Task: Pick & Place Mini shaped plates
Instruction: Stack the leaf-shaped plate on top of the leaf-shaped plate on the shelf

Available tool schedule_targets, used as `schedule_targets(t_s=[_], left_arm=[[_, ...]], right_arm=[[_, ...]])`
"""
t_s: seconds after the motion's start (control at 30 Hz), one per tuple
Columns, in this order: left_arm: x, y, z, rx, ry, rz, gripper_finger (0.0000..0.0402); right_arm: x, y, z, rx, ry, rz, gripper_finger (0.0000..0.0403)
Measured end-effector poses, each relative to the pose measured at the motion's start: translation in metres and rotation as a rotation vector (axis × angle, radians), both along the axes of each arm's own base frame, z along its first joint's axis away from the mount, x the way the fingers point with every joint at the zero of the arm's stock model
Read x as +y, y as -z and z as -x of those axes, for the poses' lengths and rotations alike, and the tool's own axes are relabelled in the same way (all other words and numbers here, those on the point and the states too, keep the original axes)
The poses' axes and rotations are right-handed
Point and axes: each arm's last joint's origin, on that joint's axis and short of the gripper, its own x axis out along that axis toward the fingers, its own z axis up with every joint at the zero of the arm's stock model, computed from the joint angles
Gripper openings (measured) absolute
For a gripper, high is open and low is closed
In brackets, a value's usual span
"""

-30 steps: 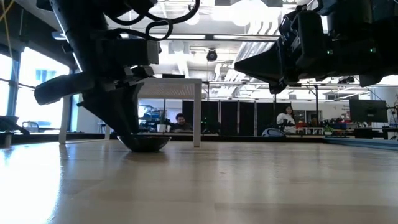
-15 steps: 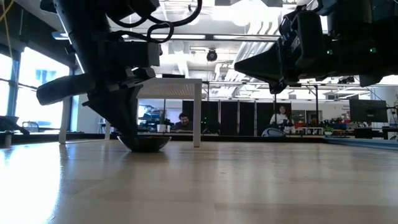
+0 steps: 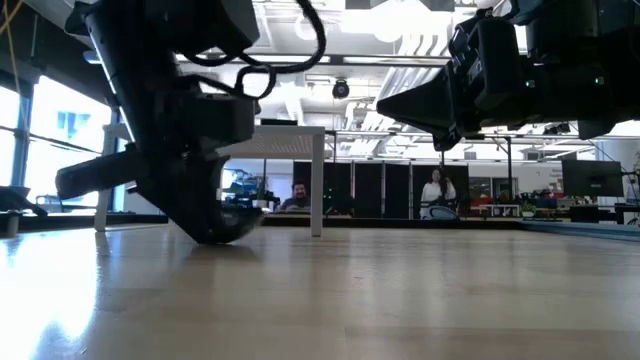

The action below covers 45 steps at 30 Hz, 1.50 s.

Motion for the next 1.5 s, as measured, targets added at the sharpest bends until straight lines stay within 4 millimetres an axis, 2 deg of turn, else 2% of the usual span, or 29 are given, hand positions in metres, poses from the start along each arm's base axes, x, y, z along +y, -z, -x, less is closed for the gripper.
schedule_targets(t_s=[0.13,0.33,0.43,0.6,0.77,0.93,1.1,1.3,1.5], left_arm=[[0.000,-0.002,-0.001,-0.007,0.014,0.003,0.0006],[-0.004,-0.021,-0.007,0.022,0.041,0.032,0.0003],[-0.008,-0.039,-0.010,0.068,0.054,0.028,0.0002],[-0.024,-0.081,-0.006,0.070,0.105,-0.014,0.0001],[-0.030,-0.129,0.013,-0.022,0.124,-0.035,0.0001],[-0.017,-0.163,0.043,-0.080,0.137,-0.090,0.0001],[0.003,-0.189,0.068,-0.112,0.151,-0.177,0.0000],[0.038,-0.197,0.088,-0.095,0.124,-0.239,0.0000],[0.067,-0.198,0.098,-0.113,0.154,-0.308,0.0000]], right_arm=[[0.000,0.001,0.000,0.007,0.001,0.002,0.0002],[0.000,0.001,0.000,0.007,0.003,0.002,0.0001],[0.000,0.001,0.000,0.007,0.003,0.002,0.0002],[0.000,0.001,0.000,0.009,0.003,0.002,0.0001],[0.000,0.001,0.000,0.014,0.000,0.003,0.0002],[0.000,0.001,0.000,0.013,-0.007,-0.003,0.0002],[0.000,0.001,0.000,0.010,-0.008,-0.004,0.0001],[0.000,0.001,0.000,0.010,-0.008,-0.001,0.0001],[0.000,0.000,0.000,0.006,-0.008,0.000,0.0002]])
